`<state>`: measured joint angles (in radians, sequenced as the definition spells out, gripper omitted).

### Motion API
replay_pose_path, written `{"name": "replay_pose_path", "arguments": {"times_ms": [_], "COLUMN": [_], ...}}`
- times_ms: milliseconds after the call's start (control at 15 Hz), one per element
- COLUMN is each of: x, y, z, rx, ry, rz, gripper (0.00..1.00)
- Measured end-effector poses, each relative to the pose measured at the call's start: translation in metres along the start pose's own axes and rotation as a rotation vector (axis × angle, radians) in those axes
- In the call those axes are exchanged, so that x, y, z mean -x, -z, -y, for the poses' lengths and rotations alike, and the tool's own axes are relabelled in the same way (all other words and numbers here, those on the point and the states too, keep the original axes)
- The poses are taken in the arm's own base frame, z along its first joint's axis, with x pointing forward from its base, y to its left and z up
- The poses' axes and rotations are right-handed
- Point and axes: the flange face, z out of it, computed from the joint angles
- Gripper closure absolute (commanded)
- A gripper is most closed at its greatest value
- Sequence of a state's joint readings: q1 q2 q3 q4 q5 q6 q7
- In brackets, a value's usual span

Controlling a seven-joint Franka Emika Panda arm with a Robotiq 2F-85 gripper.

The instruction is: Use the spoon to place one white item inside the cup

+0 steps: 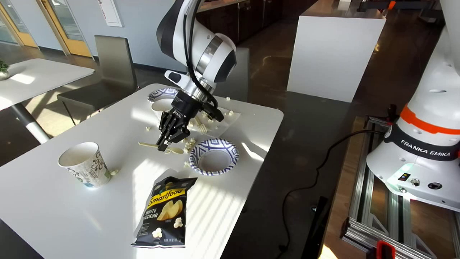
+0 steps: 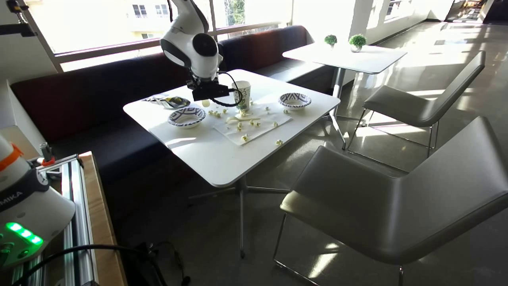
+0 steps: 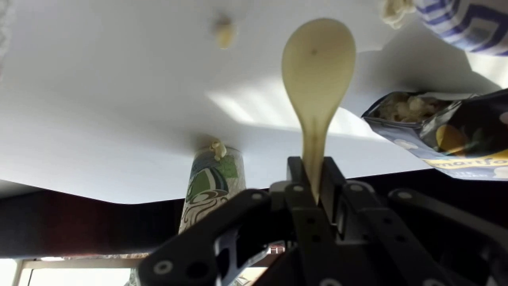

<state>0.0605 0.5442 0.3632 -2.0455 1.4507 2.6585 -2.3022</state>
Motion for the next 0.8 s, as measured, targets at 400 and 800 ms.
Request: {"name": "replay_pose_path", "arguments": {"times_ms": [400,800], "x": [0.028,0.039], "y": [-0.008,0.014], "z": [0.0,-0.02], "rx": [-0.027,-0.017], "ry": [0.004,0.076], "rz": [0.022,0.082], "gripper": [0.97,0.97]}}
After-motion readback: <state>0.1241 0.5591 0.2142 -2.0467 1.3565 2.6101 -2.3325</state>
